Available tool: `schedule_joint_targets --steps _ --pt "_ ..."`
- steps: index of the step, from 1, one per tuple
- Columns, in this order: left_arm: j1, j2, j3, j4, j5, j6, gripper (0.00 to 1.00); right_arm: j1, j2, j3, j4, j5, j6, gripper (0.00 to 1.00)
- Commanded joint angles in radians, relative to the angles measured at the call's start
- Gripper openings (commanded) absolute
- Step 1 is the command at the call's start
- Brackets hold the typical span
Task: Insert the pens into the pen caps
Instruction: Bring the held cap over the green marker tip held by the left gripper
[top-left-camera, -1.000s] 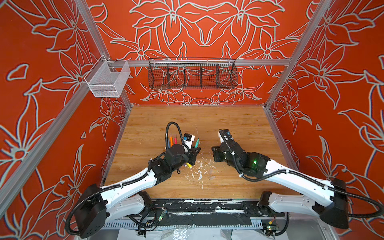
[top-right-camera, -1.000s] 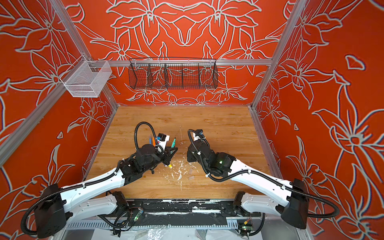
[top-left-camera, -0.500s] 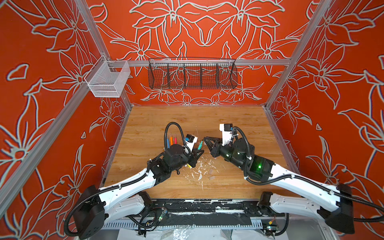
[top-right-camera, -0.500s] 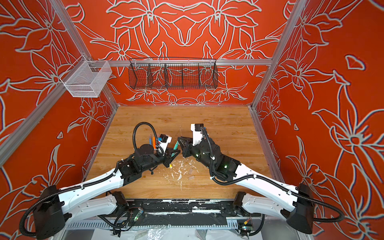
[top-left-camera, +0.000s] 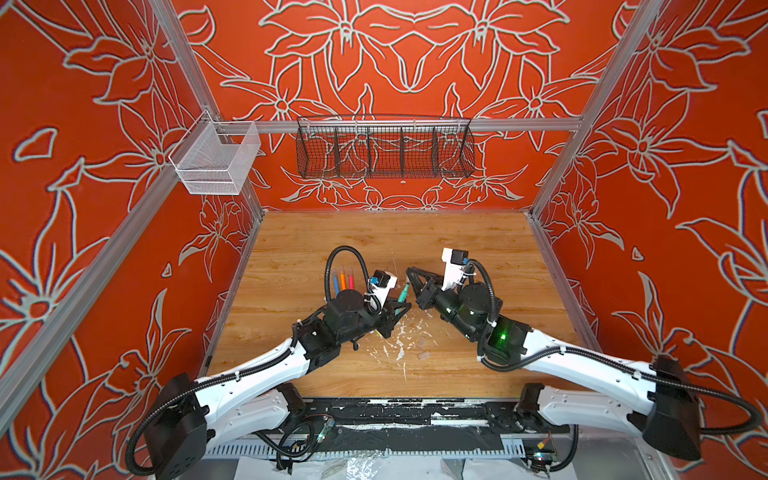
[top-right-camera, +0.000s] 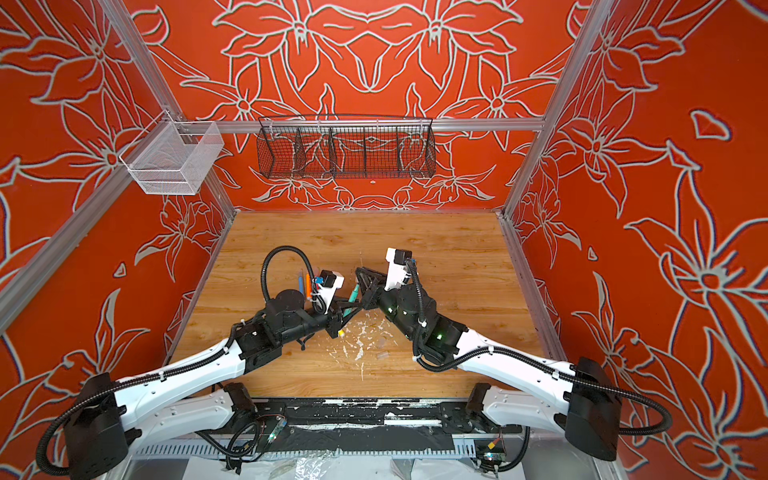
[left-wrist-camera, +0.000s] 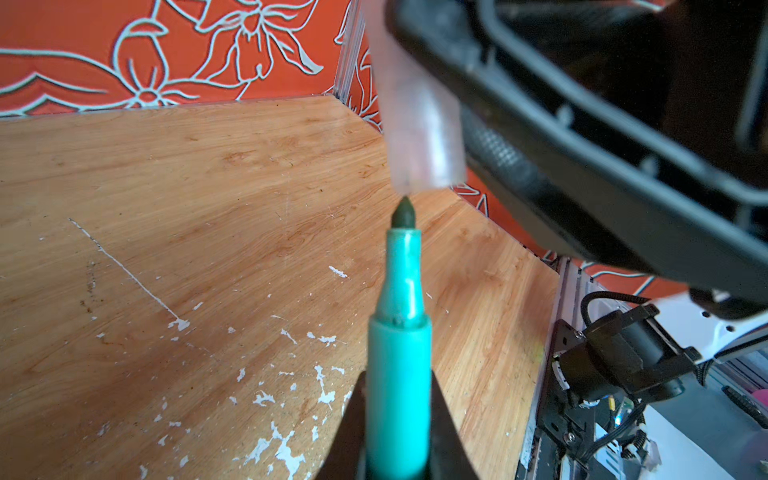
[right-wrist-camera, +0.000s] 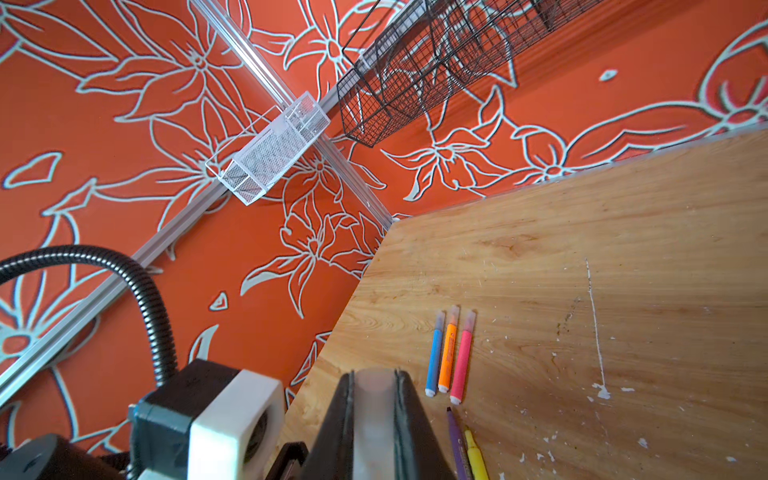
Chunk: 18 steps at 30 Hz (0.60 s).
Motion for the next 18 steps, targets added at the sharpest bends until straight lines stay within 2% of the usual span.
schedule_joint_targets --steps 1,8,13,18 --pt "-0.002 -0.02 -0.01 0.038 0.015 0.018 0.0 -0.01 0.011 -0.003 0.059 0.068 0.025 0.0" --pt "-0.002 -0.026 -0.013 0.035 0.003 0.02 0.0 -0.014 0.023 -0.023 0.077 0.06 0.045 0.0" --pt "-0.002 -0.032 -0.016 0.032 -0.015 0.018 0.0 -0.013 0.034 -0.064 0.144 -0.049 0.067 0.0" --pt "-0.003 -0.031 -0.016 0.032 -0.025 0.016 0.0 -0.011 0.056 -0.085 0.182 -0.105 0.107 0.0"
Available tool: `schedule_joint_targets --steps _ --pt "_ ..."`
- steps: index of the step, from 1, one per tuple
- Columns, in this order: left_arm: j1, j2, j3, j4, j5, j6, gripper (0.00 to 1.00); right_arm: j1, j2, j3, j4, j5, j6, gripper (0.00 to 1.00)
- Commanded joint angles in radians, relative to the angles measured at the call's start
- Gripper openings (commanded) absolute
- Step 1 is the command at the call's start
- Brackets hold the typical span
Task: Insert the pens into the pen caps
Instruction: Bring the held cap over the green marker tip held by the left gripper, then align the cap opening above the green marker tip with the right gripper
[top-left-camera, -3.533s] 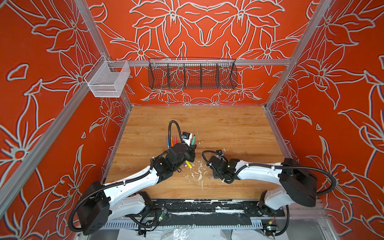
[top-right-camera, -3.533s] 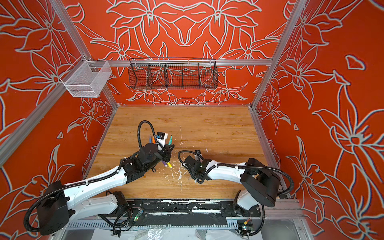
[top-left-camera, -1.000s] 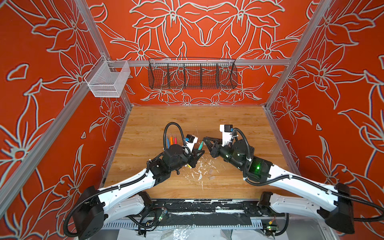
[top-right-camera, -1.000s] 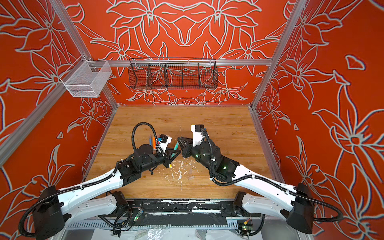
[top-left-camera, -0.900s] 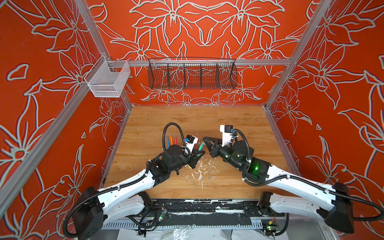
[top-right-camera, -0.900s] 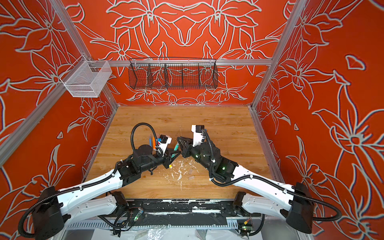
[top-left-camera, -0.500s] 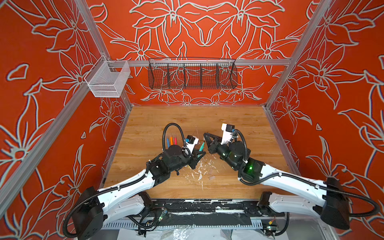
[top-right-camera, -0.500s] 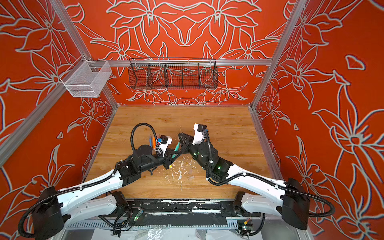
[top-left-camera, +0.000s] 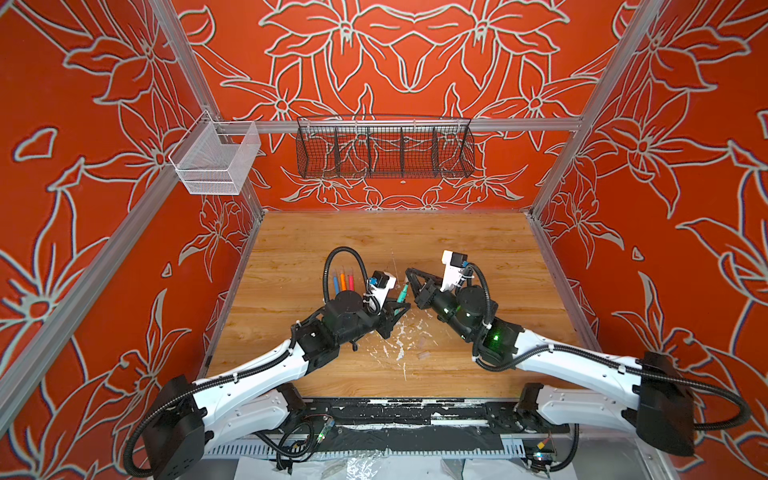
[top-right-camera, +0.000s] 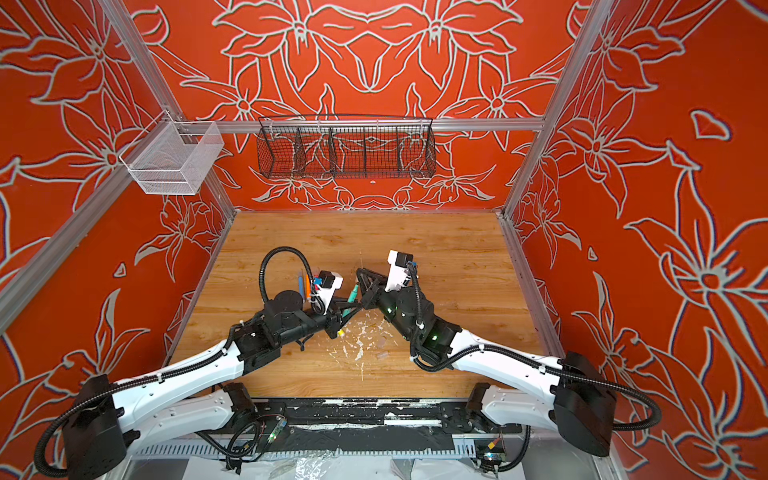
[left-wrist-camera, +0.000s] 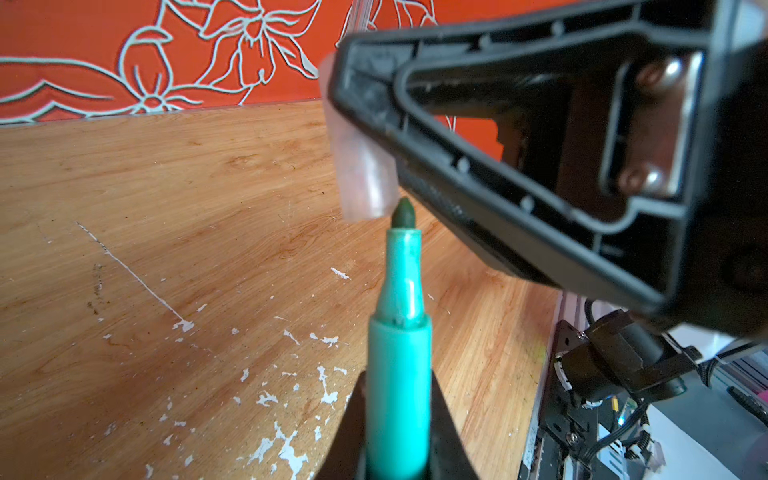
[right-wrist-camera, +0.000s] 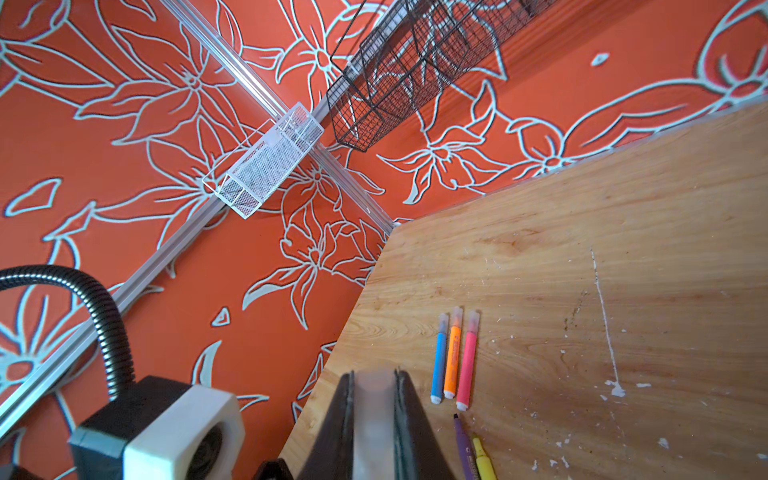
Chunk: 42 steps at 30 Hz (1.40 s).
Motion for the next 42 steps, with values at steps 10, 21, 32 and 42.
schedule_joint_targets --steps 10,21,32,42 --pt "-0.002 -0.018 -0.008 0.033 -0.022 0.011 0.0 0.007 -0.052 -0.048 0.057 -0.041 0.032 0.0" --pt "-0.003 -0.021 -0.013 0.043 0.01 0.024 0.0 0.007 -0.134 -0.023 -0.023 0.043 -0.015 0.0" --pt "-0.003 -0.021 -0.015 0.044 0.011 0.025 0.0 0.007 -0.082 -0.01 0.017 0.001 0.003 0.0" --pt "-0.003 -0.021 -0.015 0.044 0.011 0.024 0.0 0.007 -0.073 0.024 0.012 -0.009 -0.014 0.0"
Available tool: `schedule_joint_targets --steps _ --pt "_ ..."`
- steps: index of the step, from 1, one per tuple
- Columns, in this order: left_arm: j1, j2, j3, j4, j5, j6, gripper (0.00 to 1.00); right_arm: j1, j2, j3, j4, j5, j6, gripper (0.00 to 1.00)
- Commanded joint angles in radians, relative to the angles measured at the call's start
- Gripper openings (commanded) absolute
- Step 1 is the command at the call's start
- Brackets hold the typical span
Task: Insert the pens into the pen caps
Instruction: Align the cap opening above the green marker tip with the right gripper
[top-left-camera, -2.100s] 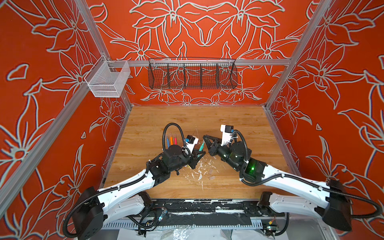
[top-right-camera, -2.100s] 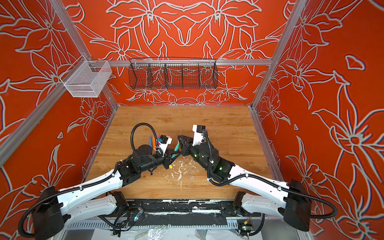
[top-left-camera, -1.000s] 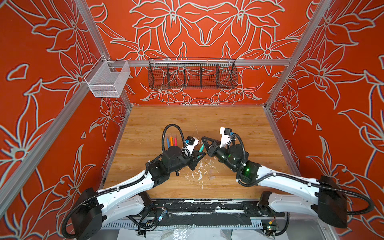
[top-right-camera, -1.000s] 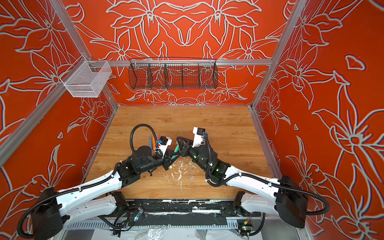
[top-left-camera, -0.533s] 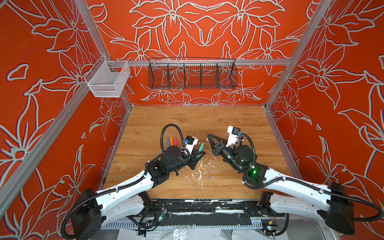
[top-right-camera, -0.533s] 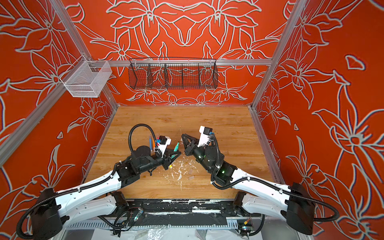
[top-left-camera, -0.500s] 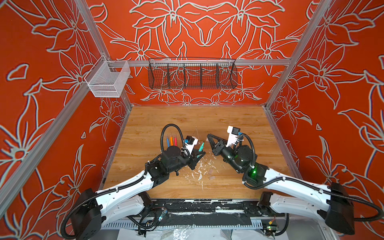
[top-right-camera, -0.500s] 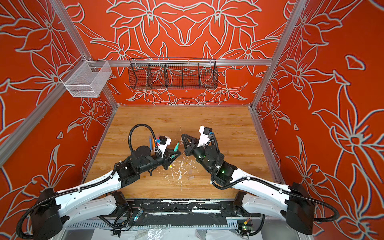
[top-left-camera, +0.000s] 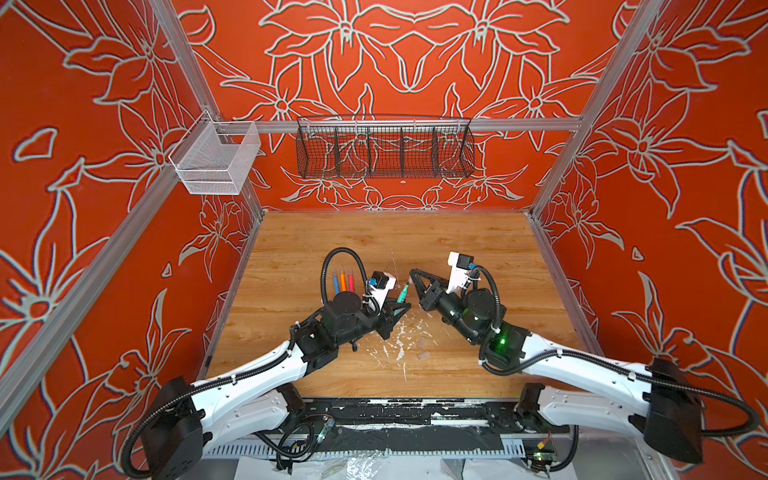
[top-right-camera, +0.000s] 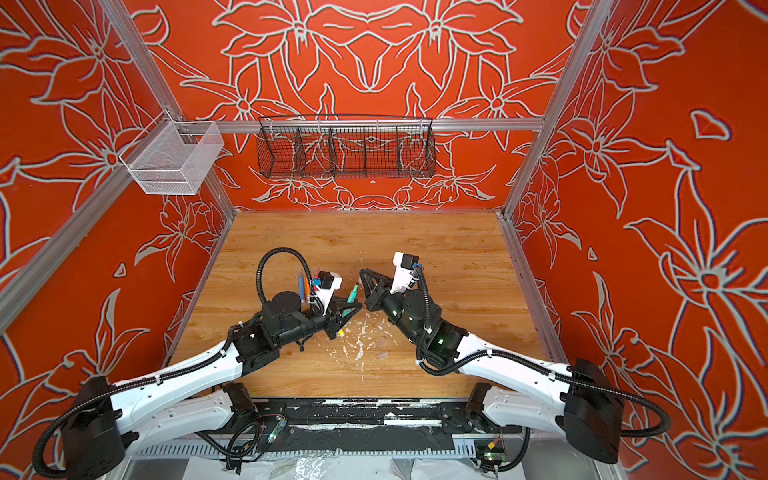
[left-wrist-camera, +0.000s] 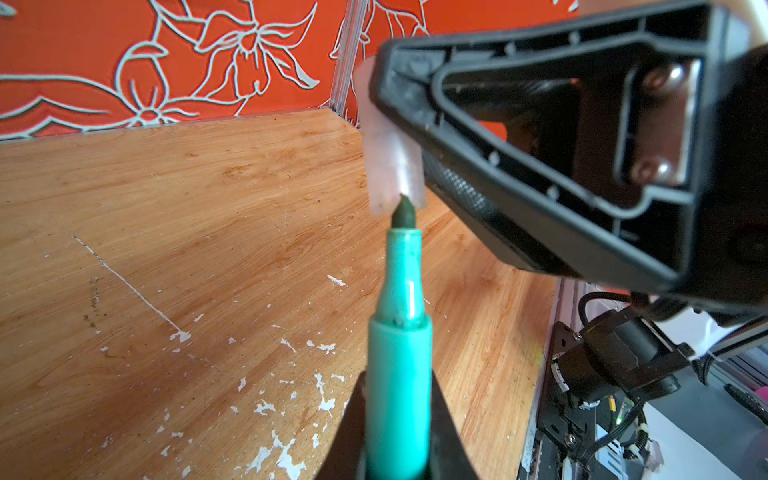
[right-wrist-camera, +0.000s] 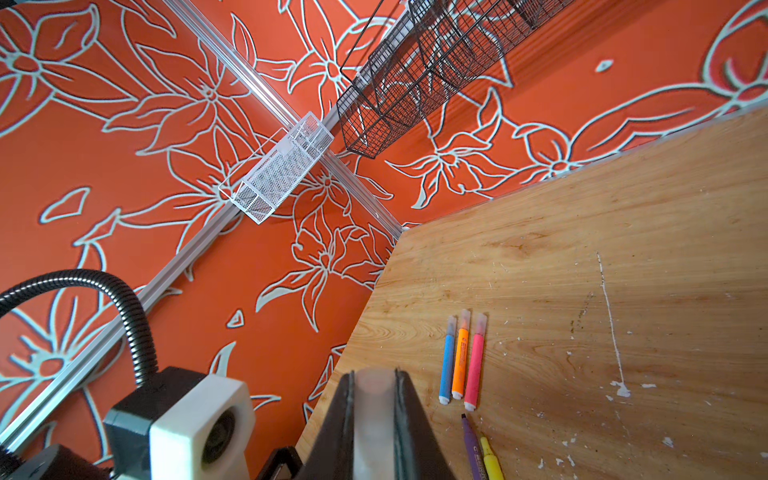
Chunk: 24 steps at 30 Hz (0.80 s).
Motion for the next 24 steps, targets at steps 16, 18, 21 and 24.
schedule_joint_targets --steps 16,18,21,24 --pt "0.003 -0.008 -0.012 0.022 0.005 0.013 0.0 0.005 0.001 0.057 0.021 -0.017 -0.013 0.0" --pt "0.003 -0.008 -0.012 0.023 0.007 0.013 0.0 0.004 -0.009 0.067 0.002 0.004 -0.025 0.0" --pt "0.003 -0.008 -0.013 0.025 0.009 0.013 0.0 0.003 -0.019 0.078 -0.023 0.023 -0.026 0.0" --pt "0.003 -0.044 -0.015 0.023 0.006 0.013 0.0 0.003 -0.017 0.076 -0.024 0.015 -0.017 0.0"
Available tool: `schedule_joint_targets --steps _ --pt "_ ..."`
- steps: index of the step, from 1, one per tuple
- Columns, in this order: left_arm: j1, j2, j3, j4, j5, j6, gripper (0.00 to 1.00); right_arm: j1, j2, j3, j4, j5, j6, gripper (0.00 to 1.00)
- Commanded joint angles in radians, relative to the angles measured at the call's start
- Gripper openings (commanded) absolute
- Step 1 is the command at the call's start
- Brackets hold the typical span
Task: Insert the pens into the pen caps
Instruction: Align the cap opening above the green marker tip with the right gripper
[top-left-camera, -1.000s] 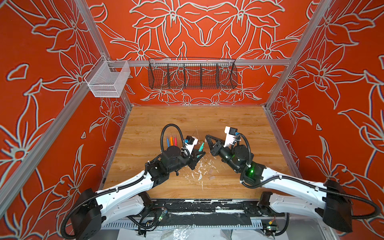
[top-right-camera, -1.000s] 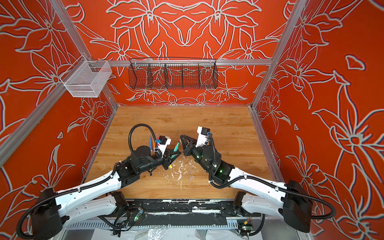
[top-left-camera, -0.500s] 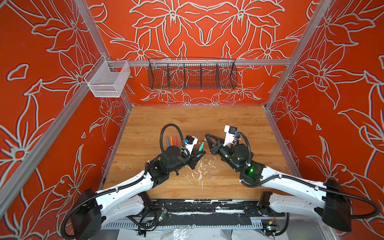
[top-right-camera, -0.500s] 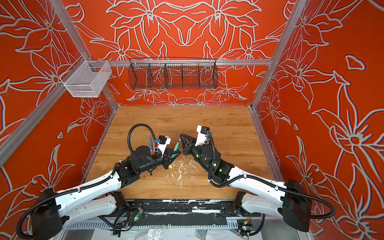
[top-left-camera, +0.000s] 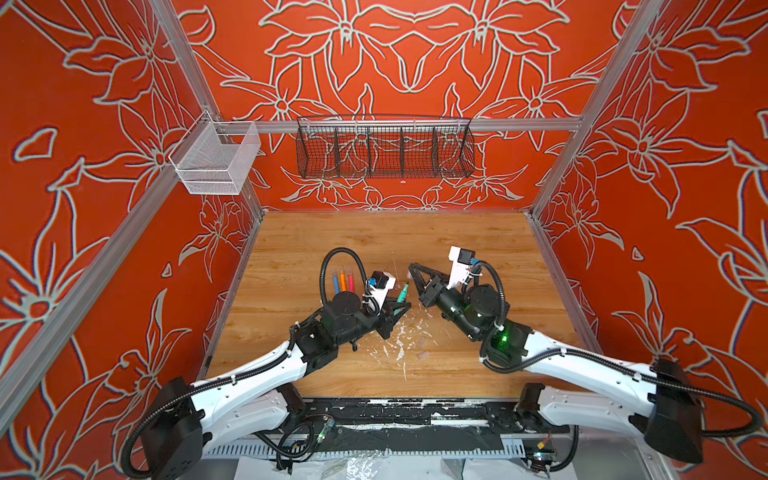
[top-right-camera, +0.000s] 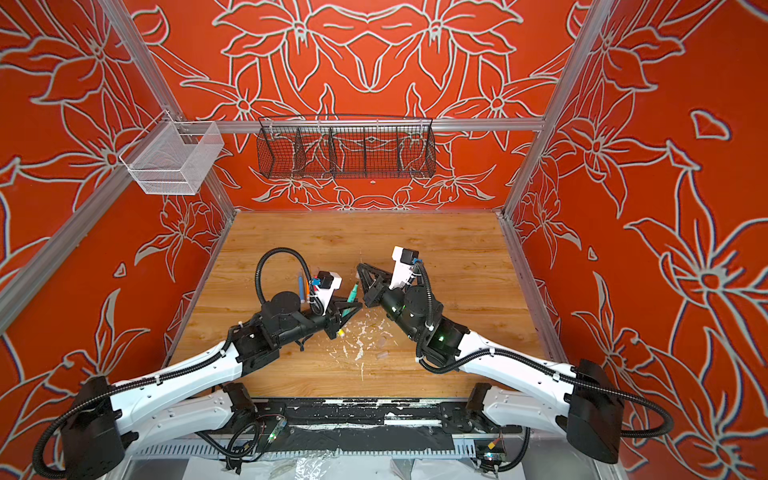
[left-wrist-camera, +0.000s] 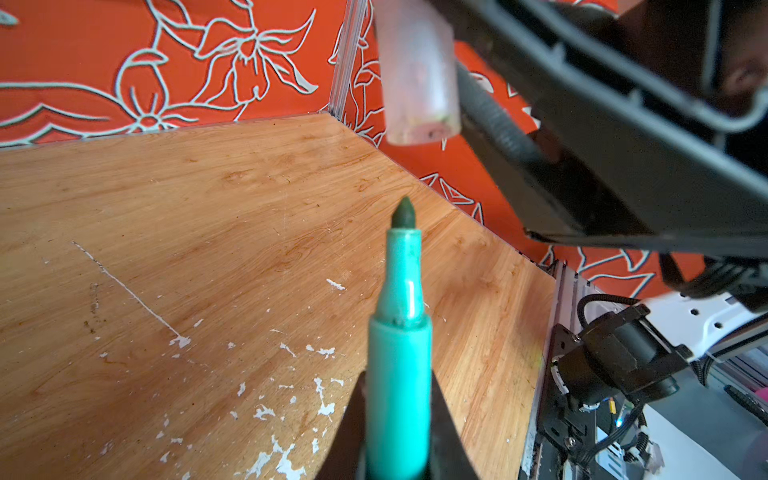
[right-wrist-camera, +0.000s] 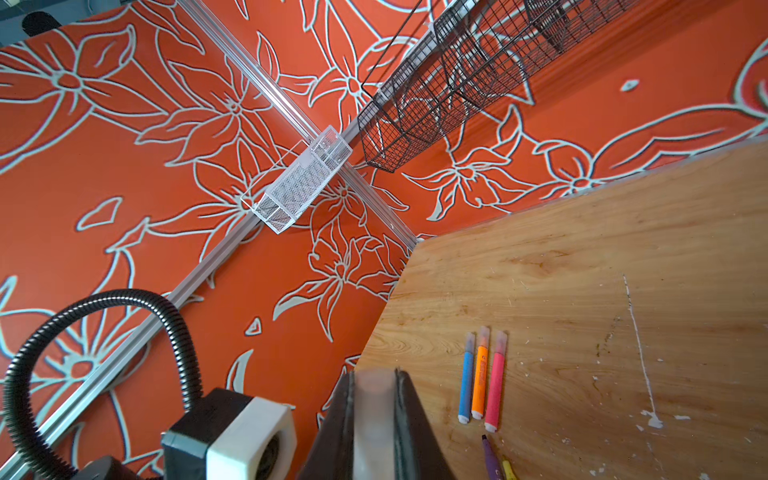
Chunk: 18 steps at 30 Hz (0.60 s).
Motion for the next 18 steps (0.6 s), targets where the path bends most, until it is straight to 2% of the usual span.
schedule_joint_targets --steps 1,18 --pt "0.003 -0.033 -0.01 0.017 0.005 0.01 0.0 0.003 -0.009 0.023 -0.01 0.007 0.003 0.0" --pt "0.003 -0.036 -0.015 0.018 -0.005 0.01 0.0 0.006 0.021 -0.014 0.042 -0.083 0.054 0.0"
